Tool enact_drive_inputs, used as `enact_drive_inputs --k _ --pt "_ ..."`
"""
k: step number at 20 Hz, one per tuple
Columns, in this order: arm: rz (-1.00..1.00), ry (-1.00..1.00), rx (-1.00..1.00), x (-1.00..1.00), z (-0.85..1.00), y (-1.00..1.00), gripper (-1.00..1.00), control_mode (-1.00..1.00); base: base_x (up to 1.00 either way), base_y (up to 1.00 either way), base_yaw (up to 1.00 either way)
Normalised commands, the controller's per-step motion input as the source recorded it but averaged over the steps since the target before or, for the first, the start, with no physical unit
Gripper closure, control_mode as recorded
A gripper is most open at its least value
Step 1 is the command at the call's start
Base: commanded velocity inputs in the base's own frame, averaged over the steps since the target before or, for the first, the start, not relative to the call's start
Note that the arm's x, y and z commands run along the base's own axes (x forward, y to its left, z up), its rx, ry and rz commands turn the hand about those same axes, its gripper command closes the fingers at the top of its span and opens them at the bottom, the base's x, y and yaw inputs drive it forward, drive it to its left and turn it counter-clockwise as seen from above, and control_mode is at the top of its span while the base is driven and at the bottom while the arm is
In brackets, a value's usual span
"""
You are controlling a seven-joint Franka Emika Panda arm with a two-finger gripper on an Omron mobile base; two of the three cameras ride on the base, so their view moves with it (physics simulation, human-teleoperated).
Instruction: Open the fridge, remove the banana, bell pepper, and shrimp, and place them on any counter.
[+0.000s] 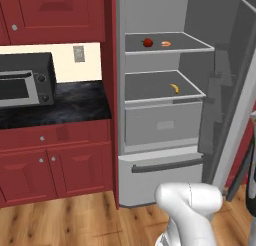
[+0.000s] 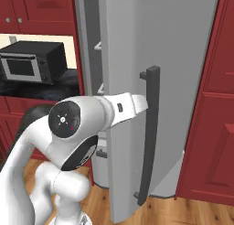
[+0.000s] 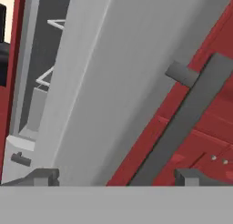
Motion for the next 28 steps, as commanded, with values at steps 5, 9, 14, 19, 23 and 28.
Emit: enact_drive_inputs --k 5,9,14,19,23,28 --pt "-0.12 0.45 -0.28 0.35 0.07 1.0 -1.0 -1.0 0.0 0.0 0.0" --pt "-0.15 0.45 -0.22 0.61 0.0 0.94 -1.0 -1.0 0.0 0.0 0.0" --pt "-0.11 0.4 -0.11 0.84 0.0 0.53 -1.0 -1.0 0.0 0.0 0.0" --pt "-0.19 0.25 -0.01 1.0 -0.02 -0.01 -1.0 -1.0 0.0 0.0 0.0" --pt "-0.08 0.13 0.0 1.0 -0.19 -0.05 -1.0 -1.0 0.0 0.0 0.0" --pt "-0.21 0.07 0.0 0.98 -0.42 -0.66 -1.0 -1.0 0.0 0.0 0.0"
